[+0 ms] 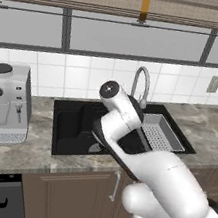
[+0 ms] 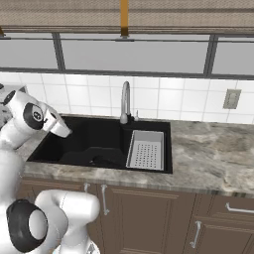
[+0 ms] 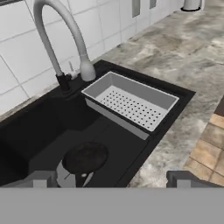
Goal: Move the pot and pan from the stove into the sink.
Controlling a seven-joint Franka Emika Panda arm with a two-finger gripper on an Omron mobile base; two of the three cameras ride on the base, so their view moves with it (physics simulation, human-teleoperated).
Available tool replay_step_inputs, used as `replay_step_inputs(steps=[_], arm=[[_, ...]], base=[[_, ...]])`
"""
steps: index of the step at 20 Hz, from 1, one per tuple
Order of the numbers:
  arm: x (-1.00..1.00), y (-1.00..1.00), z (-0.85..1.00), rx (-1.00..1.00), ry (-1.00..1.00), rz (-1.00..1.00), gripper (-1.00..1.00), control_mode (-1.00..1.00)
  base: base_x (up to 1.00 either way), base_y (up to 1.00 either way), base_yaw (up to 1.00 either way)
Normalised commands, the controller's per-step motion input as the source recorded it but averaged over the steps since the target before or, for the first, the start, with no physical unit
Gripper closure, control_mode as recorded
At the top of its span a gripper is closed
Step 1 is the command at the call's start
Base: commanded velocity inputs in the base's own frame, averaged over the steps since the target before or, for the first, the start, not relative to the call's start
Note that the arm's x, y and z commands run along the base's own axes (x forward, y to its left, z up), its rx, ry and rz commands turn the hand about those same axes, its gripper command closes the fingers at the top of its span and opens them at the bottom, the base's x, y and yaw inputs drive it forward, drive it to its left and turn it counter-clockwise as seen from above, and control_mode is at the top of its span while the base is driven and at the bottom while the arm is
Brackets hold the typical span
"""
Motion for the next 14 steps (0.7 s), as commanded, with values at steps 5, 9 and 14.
replay_step_inputs(steps=[5, 9, 14], arm=[[-1.0, -0.41, 0.2, 0.02, -0.18, 0.01, -1.0, -1.0], [-1.0, -0.41, 0.22, 0.04, -0.06, 0.09, -1.0, -1.0], [-0.88, -0.36, 0.19, 0.06, 0.0, 0.17, -1.0, -1.0]], base=[[0.0, 0.0, 0.0], [0.0, 0.0, 0.0], [0.0, 0.0, 0.0]])
